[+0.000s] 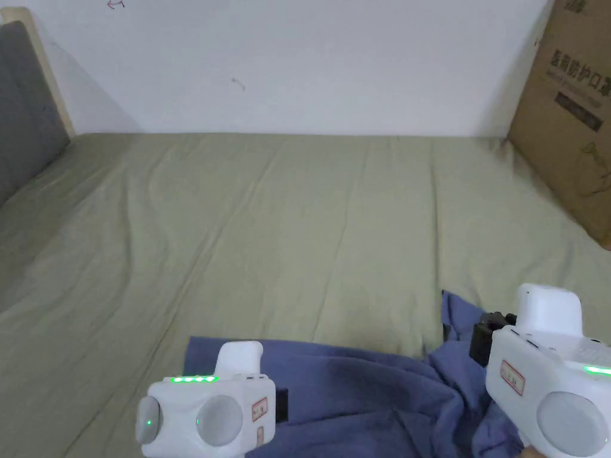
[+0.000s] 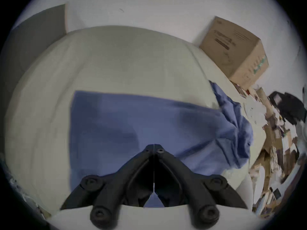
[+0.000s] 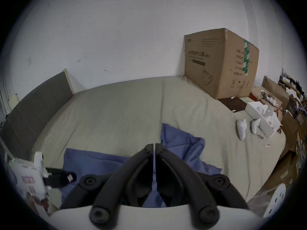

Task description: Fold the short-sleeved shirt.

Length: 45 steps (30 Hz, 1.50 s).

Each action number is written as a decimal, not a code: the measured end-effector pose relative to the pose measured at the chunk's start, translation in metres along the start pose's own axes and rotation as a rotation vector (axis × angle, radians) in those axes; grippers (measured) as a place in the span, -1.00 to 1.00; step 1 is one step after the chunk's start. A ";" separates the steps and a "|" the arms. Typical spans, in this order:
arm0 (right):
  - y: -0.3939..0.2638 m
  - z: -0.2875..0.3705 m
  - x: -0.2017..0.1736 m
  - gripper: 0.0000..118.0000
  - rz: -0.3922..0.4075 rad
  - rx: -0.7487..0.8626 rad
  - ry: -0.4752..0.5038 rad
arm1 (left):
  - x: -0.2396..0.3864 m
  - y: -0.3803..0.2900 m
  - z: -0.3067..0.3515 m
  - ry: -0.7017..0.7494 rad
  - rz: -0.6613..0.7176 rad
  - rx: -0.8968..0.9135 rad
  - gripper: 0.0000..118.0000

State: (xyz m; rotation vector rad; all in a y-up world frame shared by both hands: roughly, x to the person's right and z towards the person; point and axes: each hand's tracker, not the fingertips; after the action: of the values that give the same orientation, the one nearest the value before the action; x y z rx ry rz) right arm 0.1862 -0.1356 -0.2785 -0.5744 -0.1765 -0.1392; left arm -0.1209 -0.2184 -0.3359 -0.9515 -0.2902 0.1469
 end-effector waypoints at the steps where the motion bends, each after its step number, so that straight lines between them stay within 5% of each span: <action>1: 0.001 -0.005 -0.001 -0.97 -0.004 -0.007 0.013 | -0.007 0.013 -0.002 0.023 -0.008 0.014 -0.55; 2: 0.005 -0.003 -0.005 -0.97 -0.004 -0.008 0.015 | -0.016 0.027 -0.005 0.013 -0.007 -0.004 0.19; 3: 0.006 -0.005 -0.006 -0.97 -0.002 -0.012 0.013 | -0.025 0.039 -0.007 0.015 -0.004 -0.015 0.58; 4: 0.007 -0.010 -0.007 -0.97 0.003 -0.017 0.010 | -0.035 0.049 -0.011 0.020 -0.001 -0.004 0.75; 10: 0.000 -0.028 0.005 -0.97 0.001 -0.061 -0.012 | -0.090 0.089 -0.063 0.172 0.088 -0.034 0.71; 12: -0.005 -0.035 0.010 -0.97 -0.003 -0.083 -0.031 | -0.099 0.090 -0.082 0.138 0.146 -0.078 0.56; 14: -0.011 -0.041 0.016 -0.97 0.000 -0.108 -0.051 | -0.098 0.082 -0.097 0.180 0.123 -0.115 0.01; 15: -0.013 -0.043 0.018 -0.97 0.000 -0.119 -0.056 | -0.093 0.078 -0.096 0.278 0.059 -0.102 -0.05; 16: -0.015 -0.045 0.021 -0.97 -0.002 -0.125 -0.057 | -0.087 0.076 -0.091 0.224 0.025 -0.057 -0.18; 18: -0.018 -0.047 0.028 -0.97 -0.008 -0.134 -0.056 | -0.080 0.074 -0.081 0.238 0.018 -0.046 -0.98; 24: -0.011 -0.070 0.061 -0.94 -0.095 -0.173 0.034 | -0.076 0.079 -0.073 0.198 0.011 -0.066 -0.97; 25: -0.003 -0.076 0.067 -0.78 -0.078 -0.182 0.040 | -0.076 0.081 -0.071 0.195 0.013 -0.063 -0.97; 28: 0.025 -0.097 0.083 0.35 -0.053 -0.181 0.023 | -0.084 0.086 -0.062 0.156 0.057 -0.050 -0.97; 29: 0.034 -0.106 0.092 0.46 -0.059 -0.177 0.028 | -0.086 0.087 -0.058 0.147 0.069 -0.045 -0.97; 31: 0.053 -0.134 0.109 0.46 -0.064 -0.197 0.040 | -0.087 0.089 -0.057 0.140 0.075 -0.043 -0.97; 35: 0.067 -0.203 0.137 0.46 0.080 -0.406 -0.076 | -0.083 0.087 -0.060 0.148 0.046 -0.063 -0.97; 39: 0.046 -0.232 0.153 0.39 0.123 -0.569 -0.054 | -0.083 0.085 -0.065 0.150 0.065 -0.074 -0.97; 40: 0.038 -0.235 0.154 0.29 0.150 -0.602 -0.043 | -0.083 0.086 -0.065 0.152 0.063 -0.077 -0.97; 42: 0.022 -0.239 0.150 -0.39 0.182 -0.663 -0.027 | -0.084 0.086 -0.067 0.153 0.057 -0.082 -0.97; 44: 0.020 -0.237 0.143 -0.54 0.204 -0.607 -0.055 | -0.084 0.086 -0.068 0.152 0.061 -0.086 -0.97; 45: 0.025 -0.237 0.141 -0.78 0.192 -0.614 -0.051 | -0.085 0.087 -0.068 0.152 0.063 -0.088 -0.97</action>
State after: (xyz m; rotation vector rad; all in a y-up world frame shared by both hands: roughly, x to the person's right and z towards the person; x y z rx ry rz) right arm 0.3580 -0.2572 -0.4585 -1.2031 -0.1255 0.0121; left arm -0.1807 -0.2429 -0.4592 -1.0538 -0.1272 0.1199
